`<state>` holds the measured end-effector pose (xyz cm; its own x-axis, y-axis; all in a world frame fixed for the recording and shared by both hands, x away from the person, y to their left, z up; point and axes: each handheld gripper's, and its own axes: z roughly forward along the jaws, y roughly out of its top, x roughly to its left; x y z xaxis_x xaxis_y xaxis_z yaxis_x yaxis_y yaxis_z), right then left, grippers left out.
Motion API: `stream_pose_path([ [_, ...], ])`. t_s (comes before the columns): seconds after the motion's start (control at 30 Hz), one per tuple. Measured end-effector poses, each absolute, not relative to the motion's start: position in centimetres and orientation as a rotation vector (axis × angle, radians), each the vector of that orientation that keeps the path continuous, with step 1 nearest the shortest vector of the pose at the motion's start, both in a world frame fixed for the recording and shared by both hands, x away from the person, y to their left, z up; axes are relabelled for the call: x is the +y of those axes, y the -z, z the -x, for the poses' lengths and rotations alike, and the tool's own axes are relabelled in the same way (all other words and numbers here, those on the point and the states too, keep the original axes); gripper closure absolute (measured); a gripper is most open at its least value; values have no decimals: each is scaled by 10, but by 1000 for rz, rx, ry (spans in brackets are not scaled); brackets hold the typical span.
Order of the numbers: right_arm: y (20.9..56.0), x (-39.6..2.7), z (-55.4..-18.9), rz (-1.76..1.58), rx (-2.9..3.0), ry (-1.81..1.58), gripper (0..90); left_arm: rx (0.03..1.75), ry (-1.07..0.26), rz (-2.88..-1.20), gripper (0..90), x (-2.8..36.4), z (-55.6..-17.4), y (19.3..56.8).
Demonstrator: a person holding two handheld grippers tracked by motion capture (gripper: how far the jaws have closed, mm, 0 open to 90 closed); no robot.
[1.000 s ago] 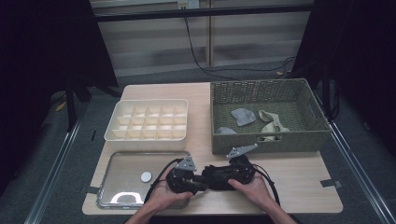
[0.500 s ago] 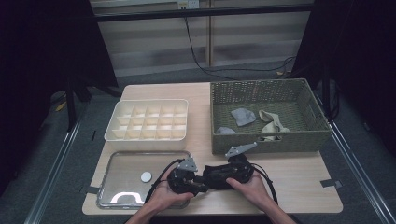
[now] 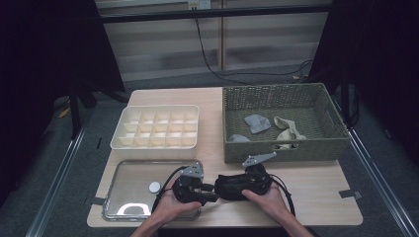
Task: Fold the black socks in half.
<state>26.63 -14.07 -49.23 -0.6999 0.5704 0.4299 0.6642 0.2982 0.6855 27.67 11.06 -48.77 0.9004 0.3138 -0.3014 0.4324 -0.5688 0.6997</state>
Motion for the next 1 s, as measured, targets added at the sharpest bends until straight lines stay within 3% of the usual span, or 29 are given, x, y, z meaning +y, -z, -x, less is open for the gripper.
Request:
stream_pose_path([
  [0.2,481,-153,-264,1182,-2407,1453,659,532,186,-2192,585,112,-277,485],
  [0.53,473,-190,-252,1304,-2415,1472,651,507,185,-2140,675,107,-279,471],
  [1.0,481,-225,-233,1432,-2403,1434,679,438,223,-2141,709,55,-297,466],
])
